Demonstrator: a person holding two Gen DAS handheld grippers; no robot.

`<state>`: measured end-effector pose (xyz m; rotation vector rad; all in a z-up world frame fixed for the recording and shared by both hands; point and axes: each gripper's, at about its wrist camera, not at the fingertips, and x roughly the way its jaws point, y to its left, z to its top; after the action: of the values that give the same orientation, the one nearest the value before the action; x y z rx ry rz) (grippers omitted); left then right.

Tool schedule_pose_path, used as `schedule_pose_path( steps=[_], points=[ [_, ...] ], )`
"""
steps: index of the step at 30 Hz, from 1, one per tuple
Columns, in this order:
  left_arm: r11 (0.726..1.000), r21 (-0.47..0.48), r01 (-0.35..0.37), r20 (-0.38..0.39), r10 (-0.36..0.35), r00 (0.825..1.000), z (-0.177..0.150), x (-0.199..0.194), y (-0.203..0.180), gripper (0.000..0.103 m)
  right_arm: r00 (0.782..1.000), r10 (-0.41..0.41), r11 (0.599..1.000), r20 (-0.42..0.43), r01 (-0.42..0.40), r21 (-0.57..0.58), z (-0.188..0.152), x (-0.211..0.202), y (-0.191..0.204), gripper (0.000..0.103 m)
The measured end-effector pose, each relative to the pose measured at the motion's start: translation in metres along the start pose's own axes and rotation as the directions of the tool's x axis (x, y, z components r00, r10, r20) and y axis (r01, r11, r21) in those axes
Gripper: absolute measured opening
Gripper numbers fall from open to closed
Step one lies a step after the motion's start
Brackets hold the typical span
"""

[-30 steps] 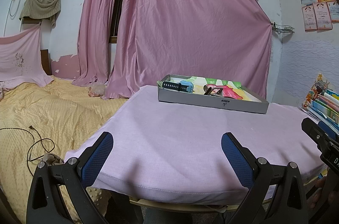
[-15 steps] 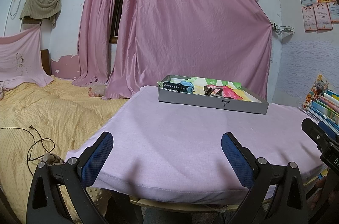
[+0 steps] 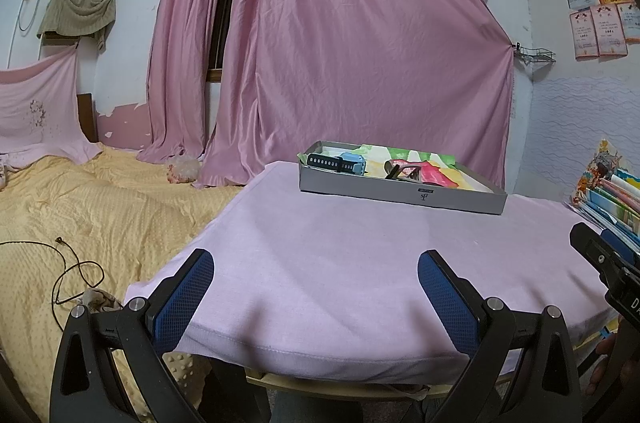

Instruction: Organize jewelry

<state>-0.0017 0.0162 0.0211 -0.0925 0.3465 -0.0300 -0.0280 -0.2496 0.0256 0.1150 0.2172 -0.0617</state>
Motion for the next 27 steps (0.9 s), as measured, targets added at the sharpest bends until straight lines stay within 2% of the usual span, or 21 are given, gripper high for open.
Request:
schedule_pose_path(
  steps=[27],
  points=[
    [1.0, -0.008, 0.009, -0.005, -0.009, 1.0, -0.0015, -0.0017, -0.0022, 0.102, 1.0, 0.001, 1.0, -0.001, 0.0, 0.008, -0.001, -0.0048, 0.002, 0.101]
  ],
)
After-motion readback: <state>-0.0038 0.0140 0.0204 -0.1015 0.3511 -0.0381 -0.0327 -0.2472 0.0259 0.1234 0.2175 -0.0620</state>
